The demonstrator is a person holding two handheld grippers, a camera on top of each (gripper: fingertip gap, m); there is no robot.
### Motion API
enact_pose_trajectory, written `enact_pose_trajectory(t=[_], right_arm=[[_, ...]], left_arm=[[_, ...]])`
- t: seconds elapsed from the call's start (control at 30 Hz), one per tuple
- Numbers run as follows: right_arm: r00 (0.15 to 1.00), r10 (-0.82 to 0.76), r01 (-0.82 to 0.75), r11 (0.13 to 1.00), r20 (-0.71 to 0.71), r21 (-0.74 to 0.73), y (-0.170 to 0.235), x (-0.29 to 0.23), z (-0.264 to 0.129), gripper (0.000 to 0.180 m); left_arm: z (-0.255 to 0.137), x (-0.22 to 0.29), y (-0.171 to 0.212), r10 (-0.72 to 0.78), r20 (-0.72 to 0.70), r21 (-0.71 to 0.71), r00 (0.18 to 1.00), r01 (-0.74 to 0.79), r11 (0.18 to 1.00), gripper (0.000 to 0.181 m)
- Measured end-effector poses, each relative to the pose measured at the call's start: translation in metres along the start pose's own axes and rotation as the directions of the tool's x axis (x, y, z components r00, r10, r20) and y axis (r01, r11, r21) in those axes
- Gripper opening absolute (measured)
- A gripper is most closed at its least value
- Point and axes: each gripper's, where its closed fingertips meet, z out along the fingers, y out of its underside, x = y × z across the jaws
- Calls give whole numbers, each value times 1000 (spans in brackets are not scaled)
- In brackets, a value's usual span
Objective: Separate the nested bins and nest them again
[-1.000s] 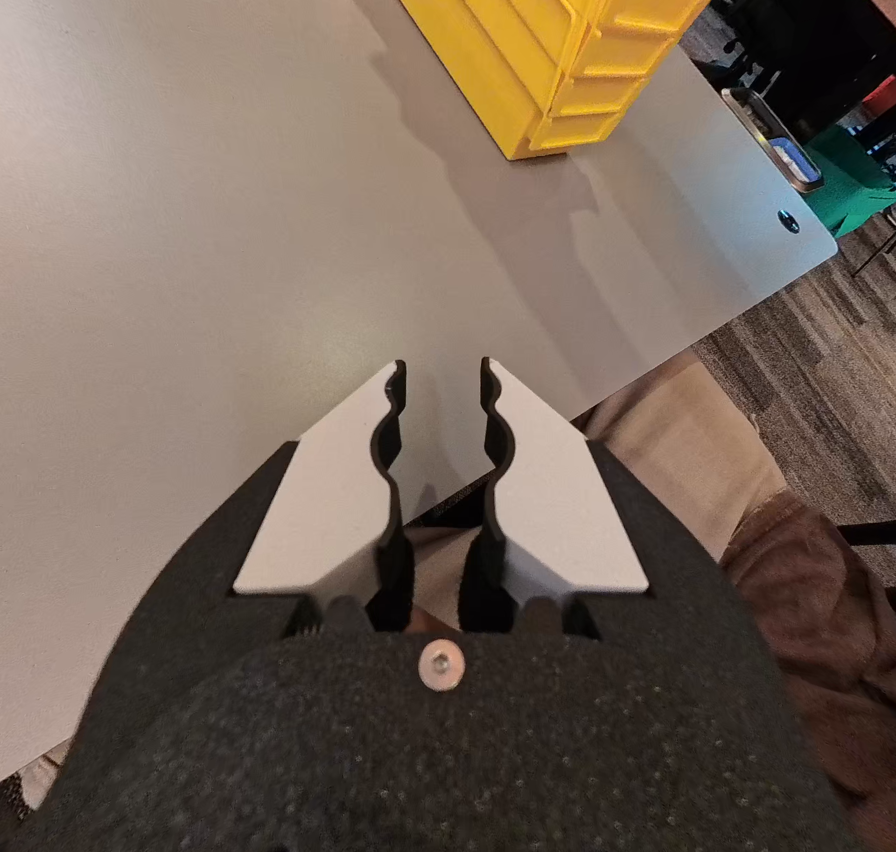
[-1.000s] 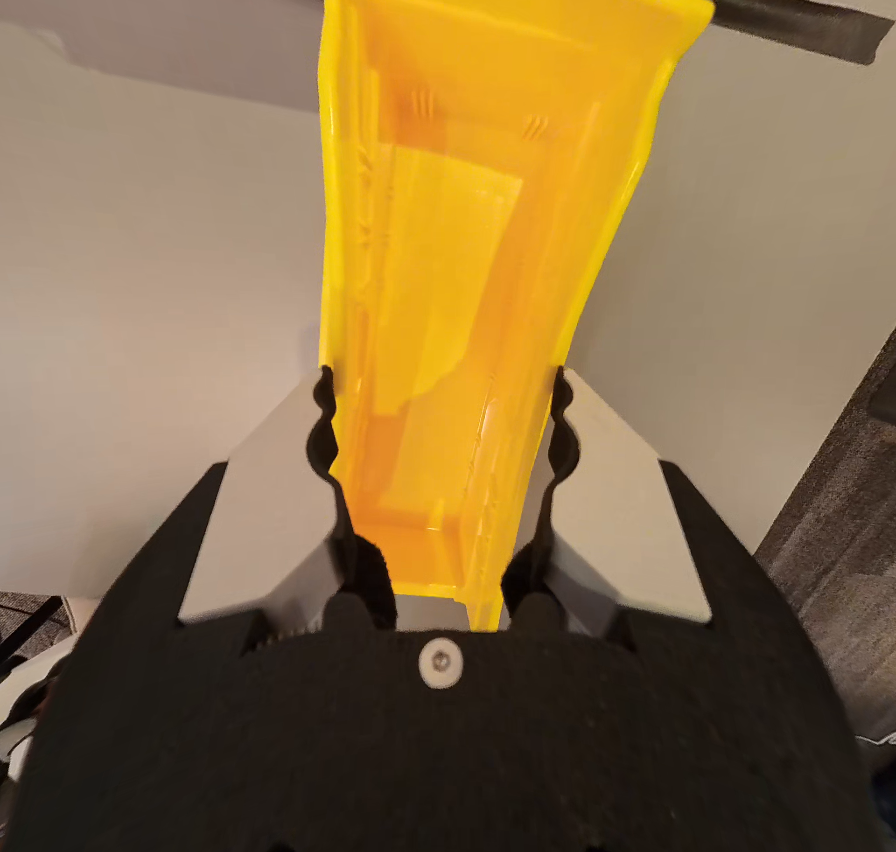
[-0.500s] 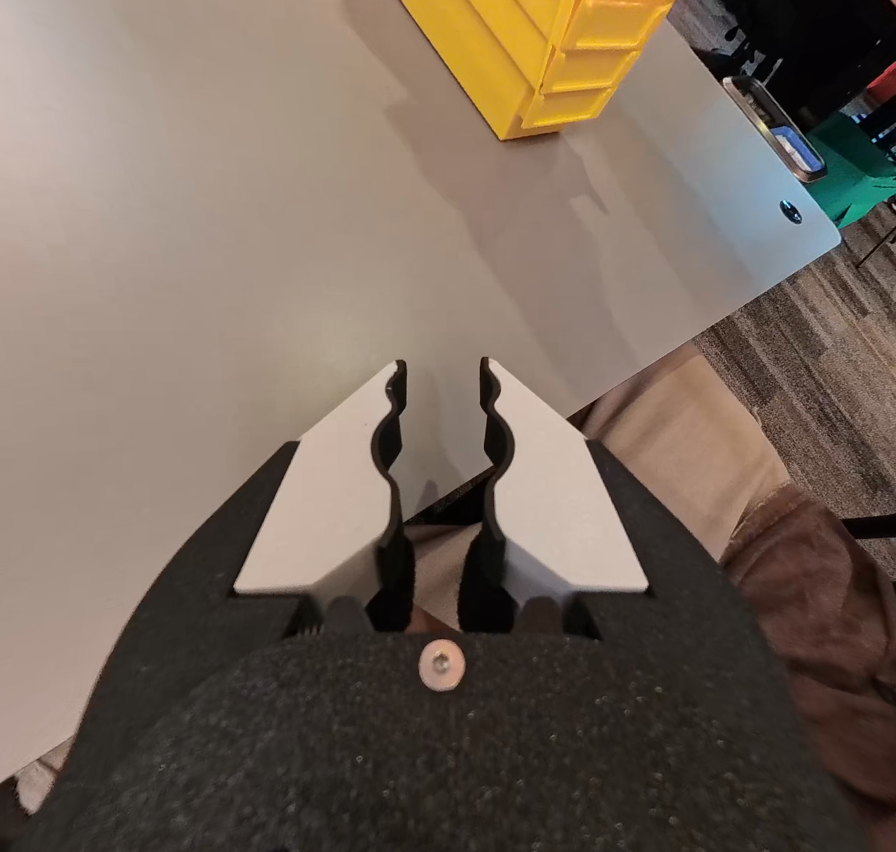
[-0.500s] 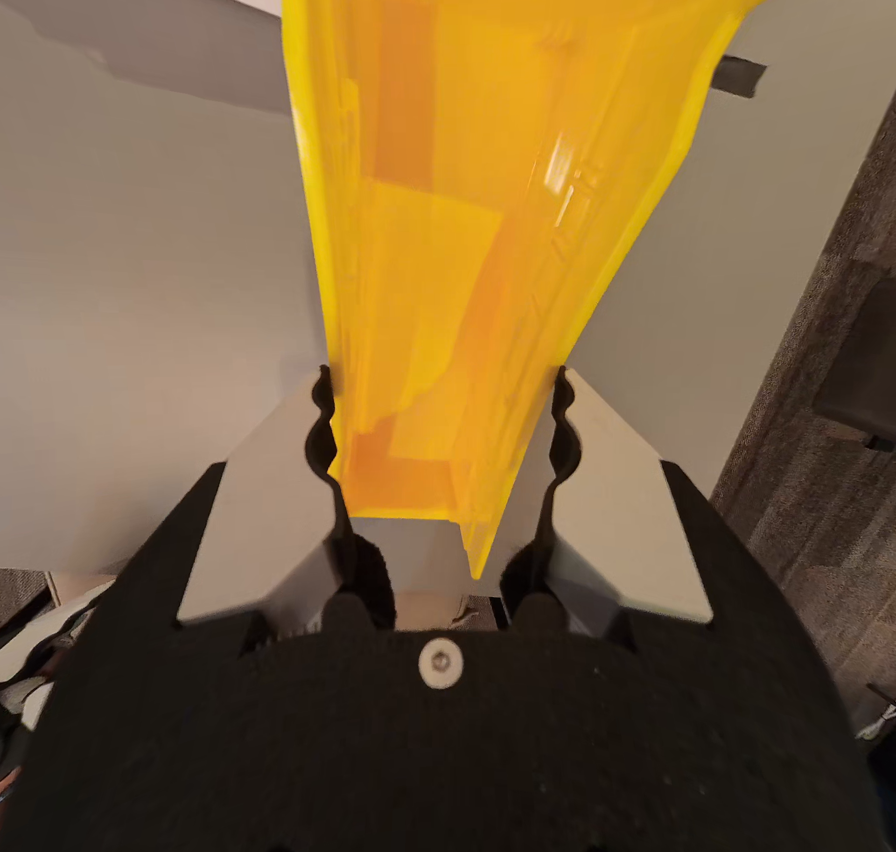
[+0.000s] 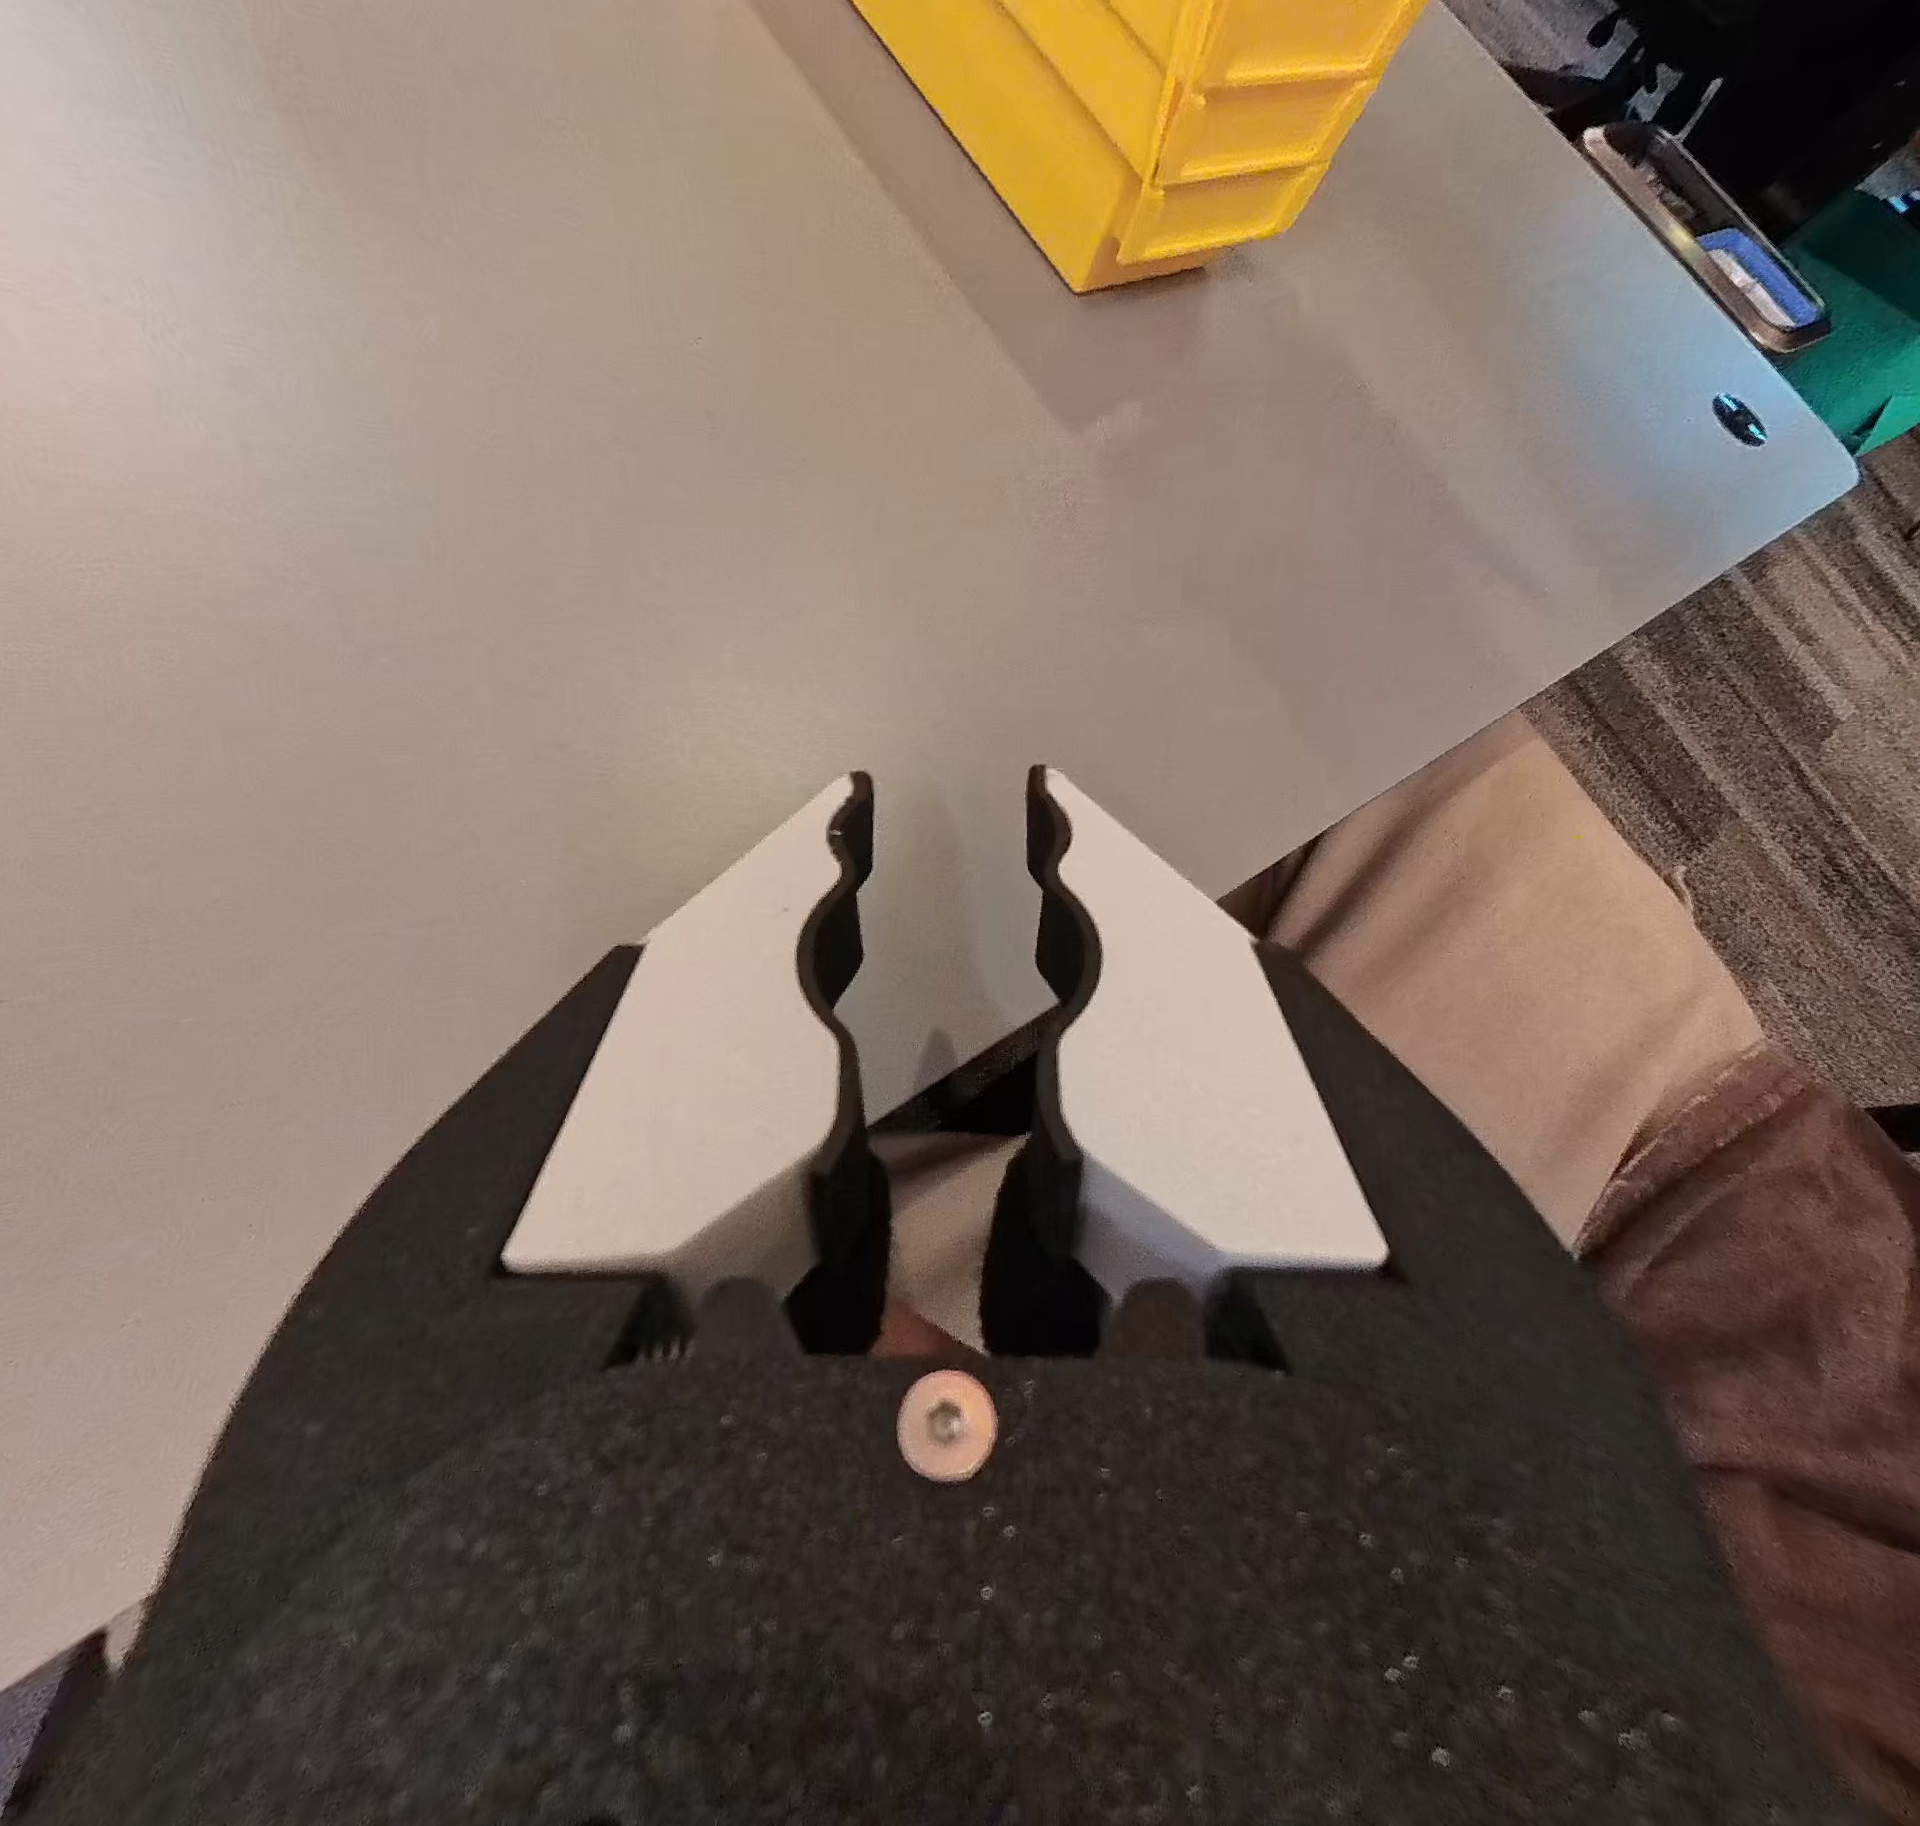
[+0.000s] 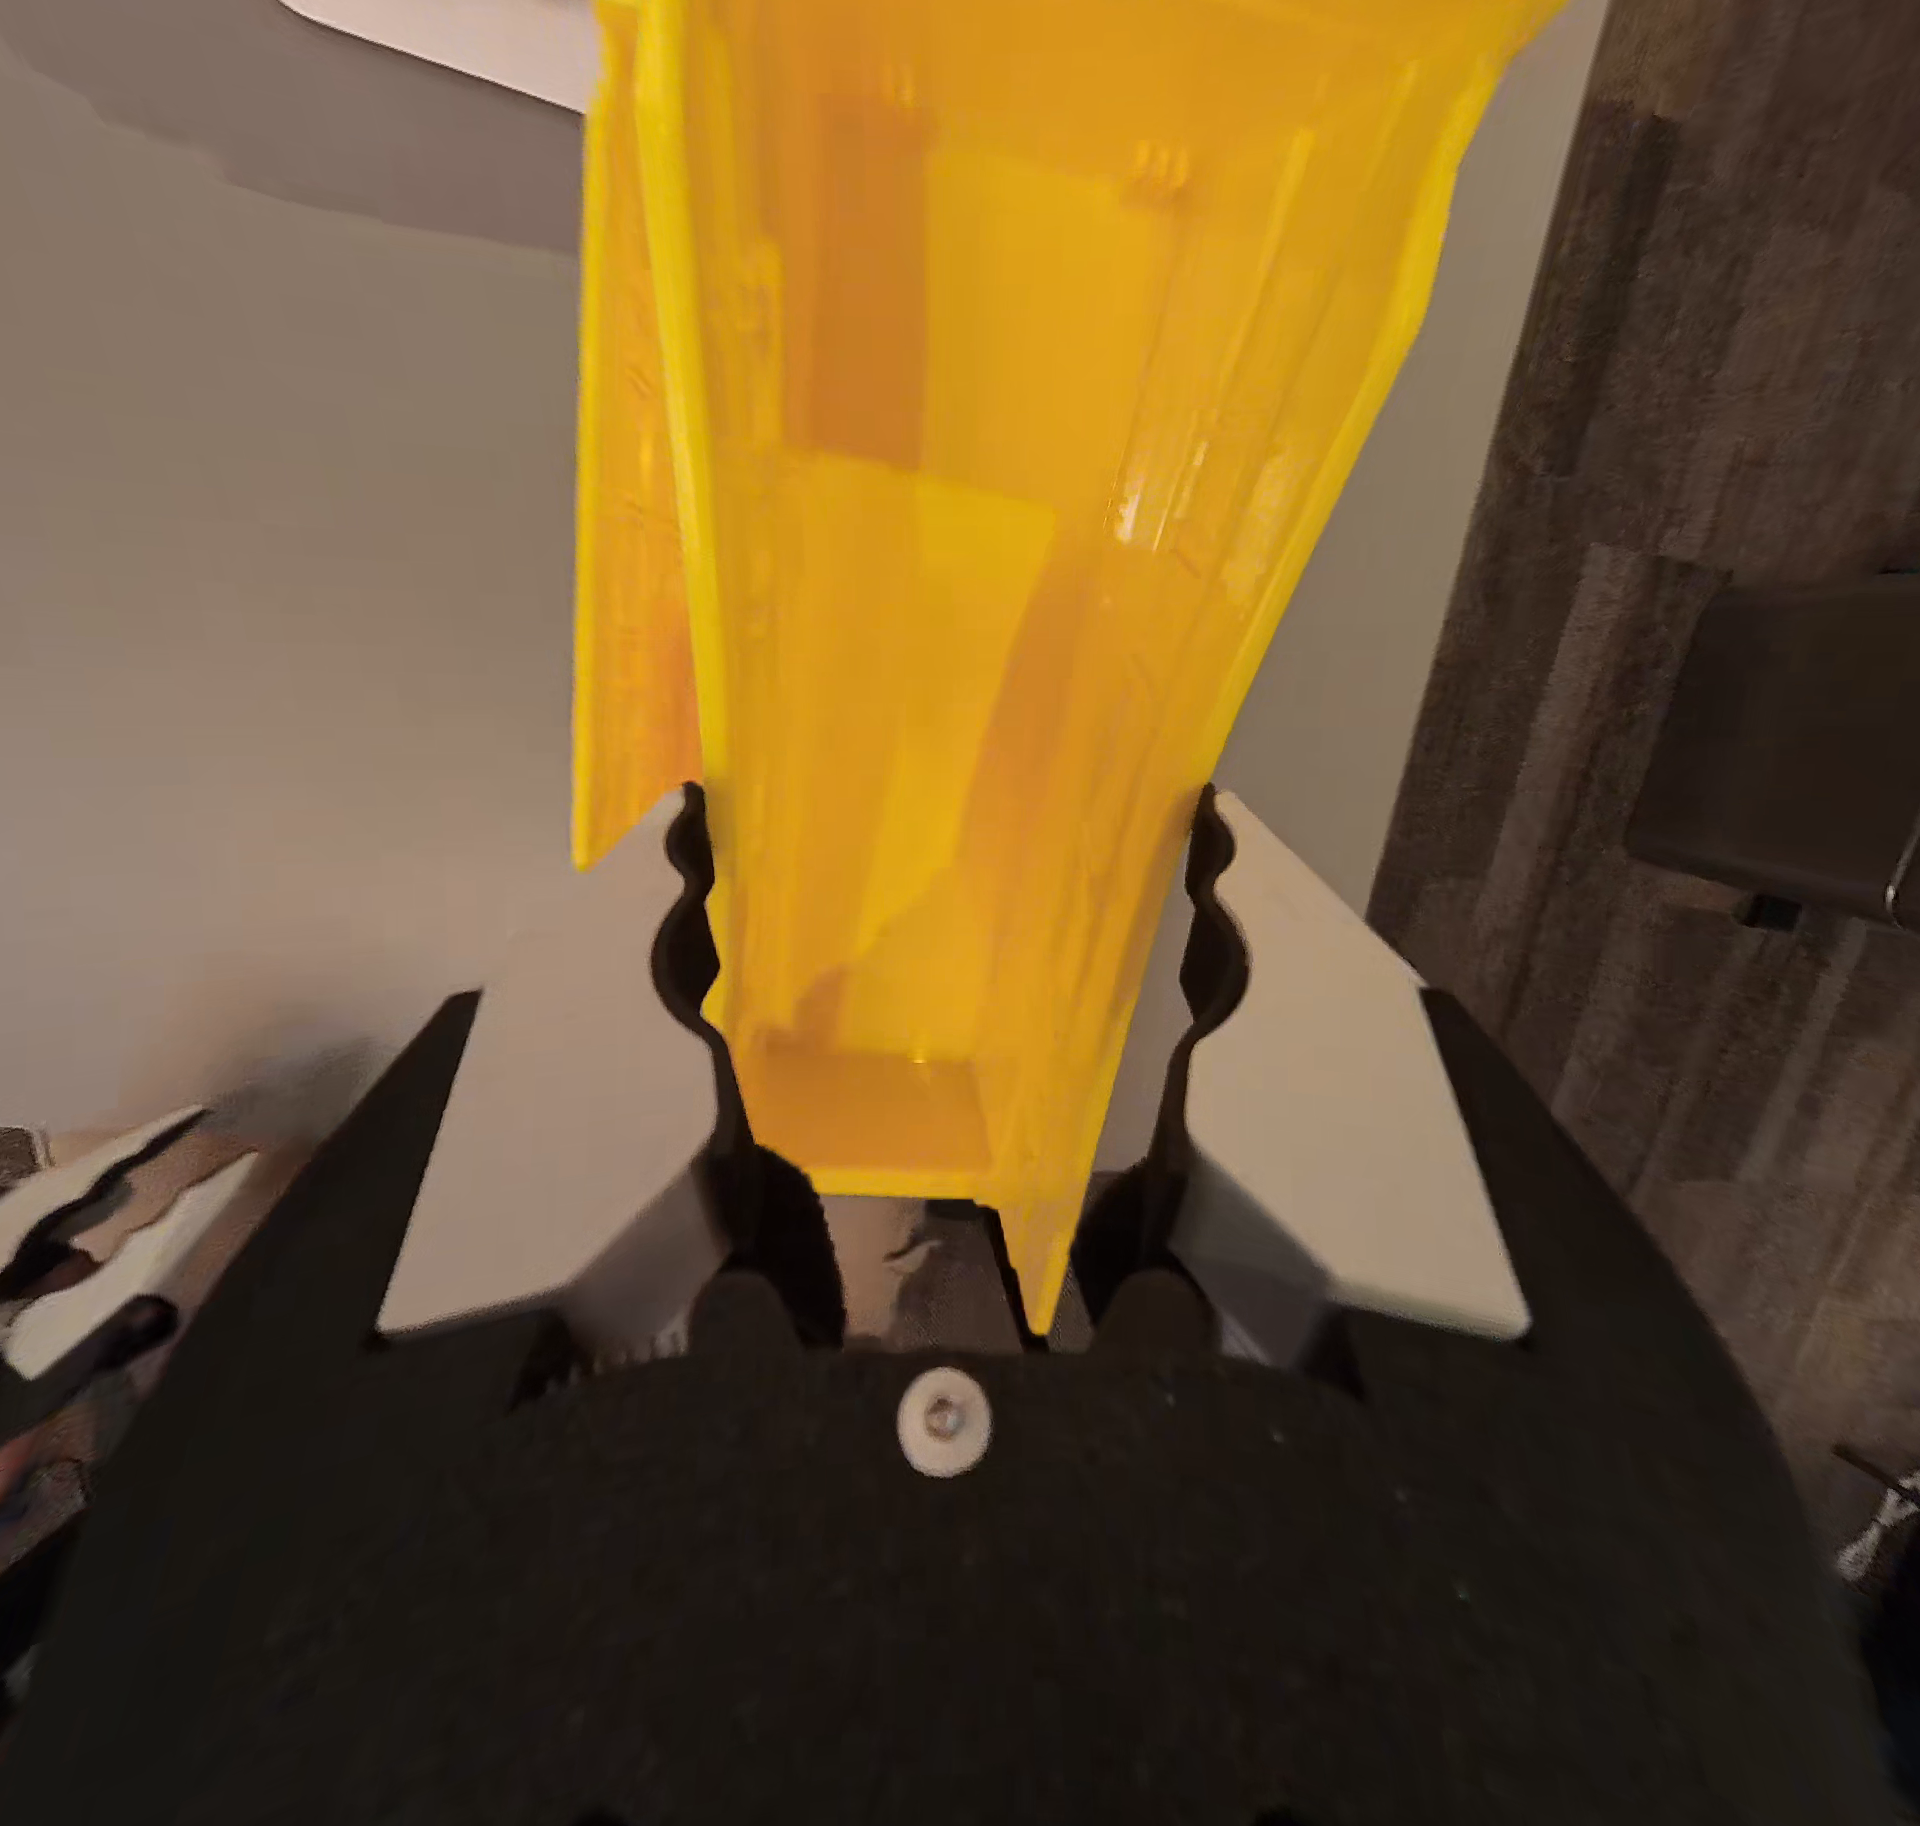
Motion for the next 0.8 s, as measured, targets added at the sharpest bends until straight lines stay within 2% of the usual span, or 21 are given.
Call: enact_pose_trajectory(t=[0.13,0.33,0.5,0.63,0.67,0.7,0.8], right_arm=[[1000,1,-2,997,-13,-81,24,40,34,92],[1000,11,-9,982,7,-190,50,74,130,93],[999,12,-4,968,32,-249,52,84,202,93],[999,5,11,955,53,-296,50,84,237,100],[998,19,0,952,61,-307,49,82,242,109],[997,39,-19,959,65,-282,42,83,244,106],[996,47,-27,968,77,-248,36,82,248,117]], left_arm=[[1,-3,2,-9,6,-8,1000,9,1000,27],[3,-5,4,-8,11,-24,1000,8,1000,27],[7,-4,8,4,9,-50,1000,-4,999,27],[12,-4,9,-4,2,-66,1000,4,998,27],[13,-3,10,-8,-5,-72,1000,8,997,27],[13,-3,11,-9,-10,-78,1000,8,997,27],[13,-4,10,-10,-14,-78,1000,8,997,27]])
